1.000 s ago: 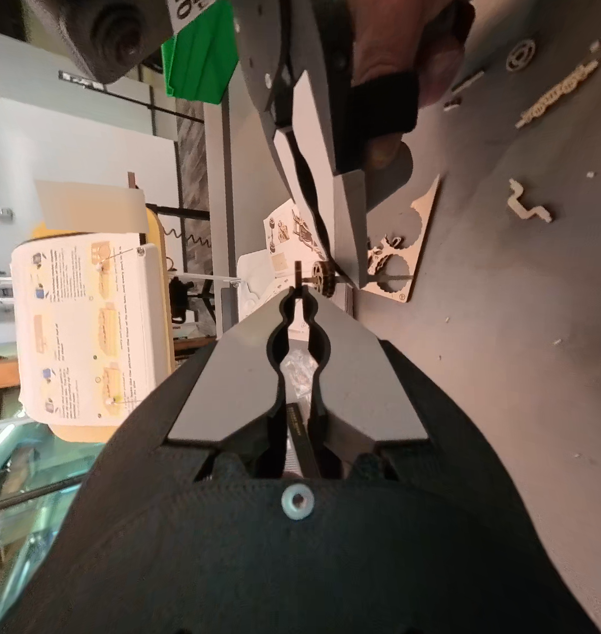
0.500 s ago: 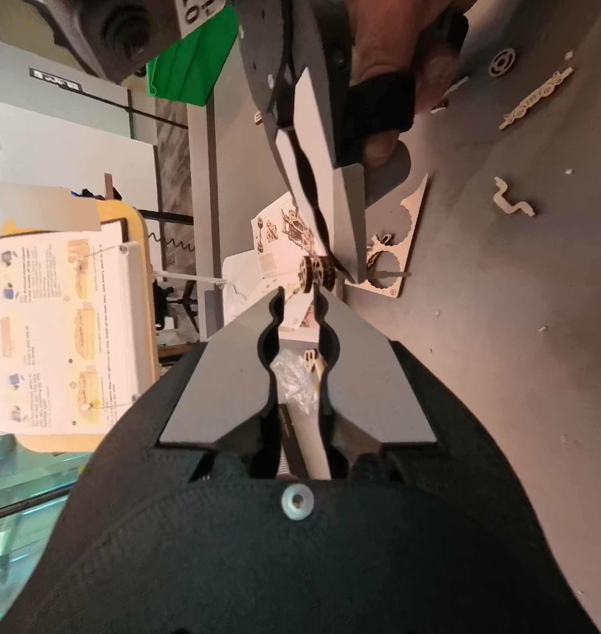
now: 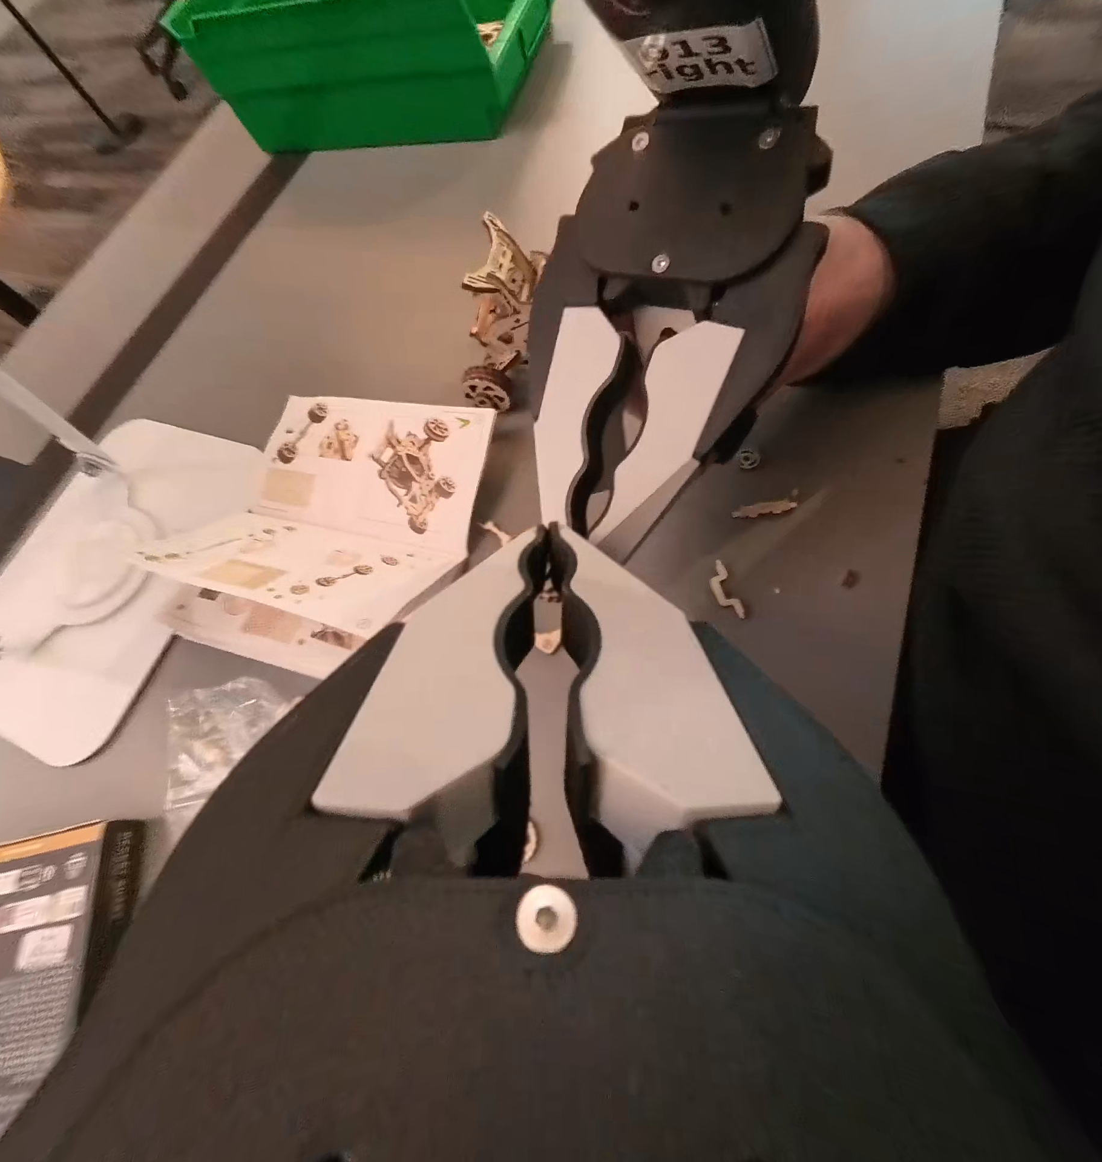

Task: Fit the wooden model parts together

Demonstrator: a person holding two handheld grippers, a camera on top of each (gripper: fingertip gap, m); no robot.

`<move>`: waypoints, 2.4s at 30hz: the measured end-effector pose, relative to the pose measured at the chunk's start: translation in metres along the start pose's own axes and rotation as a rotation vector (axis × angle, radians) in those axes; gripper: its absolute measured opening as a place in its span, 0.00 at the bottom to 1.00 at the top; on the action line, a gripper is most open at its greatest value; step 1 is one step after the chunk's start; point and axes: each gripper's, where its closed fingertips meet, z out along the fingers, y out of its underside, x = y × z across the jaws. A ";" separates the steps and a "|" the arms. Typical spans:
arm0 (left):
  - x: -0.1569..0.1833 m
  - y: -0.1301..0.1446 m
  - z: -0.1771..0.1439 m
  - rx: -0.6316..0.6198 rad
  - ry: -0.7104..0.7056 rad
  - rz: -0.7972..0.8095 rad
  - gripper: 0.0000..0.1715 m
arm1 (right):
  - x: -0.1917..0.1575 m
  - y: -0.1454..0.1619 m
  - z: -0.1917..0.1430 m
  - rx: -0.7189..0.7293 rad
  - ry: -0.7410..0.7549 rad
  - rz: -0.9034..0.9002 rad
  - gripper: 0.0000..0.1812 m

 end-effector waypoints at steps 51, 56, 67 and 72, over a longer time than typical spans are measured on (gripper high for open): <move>-0.001 -0.008 -0.011 0.285 -0.071 -0.239 0.09 | 0.007 -0.011 -0.006 -0.085 0.282 -0.323 0.00; -0.001 -0.008 -0.006 0.329 -0.092 -0.242 0.09 | 0.007 -0.009 -0.006 -0.090 0.277 -0.300 0.00; -0.006 -0.009 -0.010 0.411 -0.099 -0.358 0.06 | 0.007 -0.010 -0.006 -0.074 0.243 -0.234 0.00; -0.005 -0.009 -0.014 0.402 -0.112 -0.339 0.06 | 0.005 -0.012 -0.007 -0.064 0.239 -0.234 0.00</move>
